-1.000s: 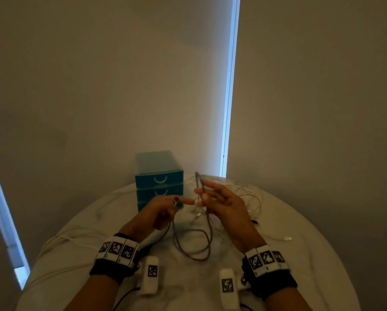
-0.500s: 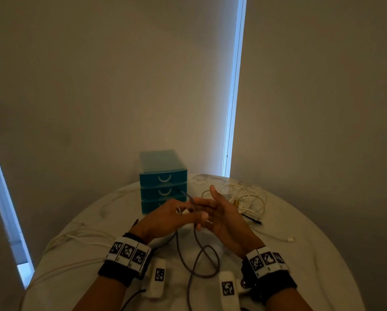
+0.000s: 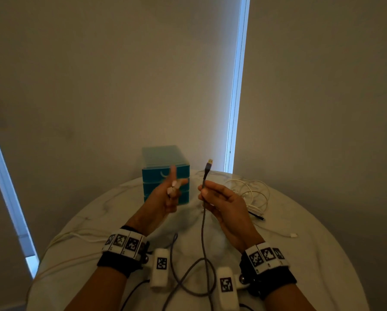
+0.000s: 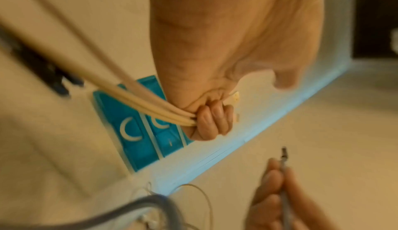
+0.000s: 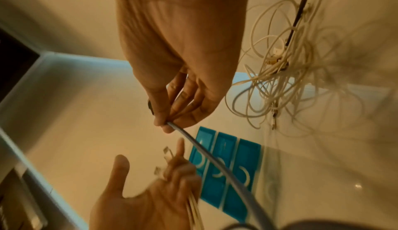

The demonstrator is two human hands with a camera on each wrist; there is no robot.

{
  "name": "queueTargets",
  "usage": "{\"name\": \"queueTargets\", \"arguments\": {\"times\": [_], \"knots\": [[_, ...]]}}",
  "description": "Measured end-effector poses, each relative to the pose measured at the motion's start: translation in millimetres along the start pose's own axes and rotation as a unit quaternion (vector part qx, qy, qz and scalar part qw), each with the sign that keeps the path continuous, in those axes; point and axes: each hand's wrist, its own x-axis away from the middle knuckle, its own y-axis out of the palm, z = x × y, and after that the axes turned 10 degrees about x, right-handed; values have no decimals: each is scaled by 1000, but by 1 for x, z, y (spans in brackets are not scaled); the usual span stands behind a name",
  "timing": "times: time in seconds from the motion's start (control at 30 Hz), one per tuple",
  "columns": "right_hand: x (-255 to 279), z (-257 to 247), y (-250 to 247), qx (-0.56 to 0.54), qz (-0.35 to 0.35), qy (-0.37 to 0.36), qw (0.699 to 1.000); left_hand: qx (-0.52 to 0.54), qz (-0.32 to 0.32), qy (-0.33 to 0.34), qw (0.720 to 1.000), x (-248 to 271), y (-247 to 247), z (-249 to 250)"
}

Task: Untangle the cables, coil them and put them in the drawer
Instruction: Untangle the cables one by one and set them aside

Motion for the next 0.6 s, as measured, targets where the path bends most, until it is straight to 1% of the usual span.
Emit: {"name": "queueTargets", "arguments": {"times": [0.03, 0.07, 0.1, 0.17, 0.2, 0.27, 0.33, 0.4, 0.47, 0.57, 0.6], "knots": [[2, 2, 5, 13, -7, -1, 1000, 96, 14, -10, 995, -2, -4, 2], [4, 5, 10, 33, -14, -3, 999, 146, 20, -5, 989, -5, -8, 2], [6, 9, 15, 60, -23, -4, 998, 168, 17, 2, 986, -5, -8, 2], [8, 16, 23, 105, -43, -6, 994, 151, 11, 24, 988, -1, -1, 3], [8, 18, 25, 119, -48, -6, 992, 119, 17, 38, 992, 0, 3, 2], [9, 21, 26, 133, -44, -10, 990, 22, 25, 64, 997, 1, 8, -1], [9, 22, 26, 131, -36, -7, 991, -91, 2, 86, 992, 1, 7, -6], [8, 24, 26, 123, -31, 6, 992, -190, -10, 93, 977, 6, 10, -6], [8, 26, 27, 133, -36, 26, 990, -260, -21, 105, 960, 9, 15, -5], [8, 28, 30, 190, -84, 48, 977, -330, -47, 129, 934, 15, 27, -2], [9, 29, 32, 190, -100, 46, 976, -342, -55, 124, 930, 15, 27, -3]]}}
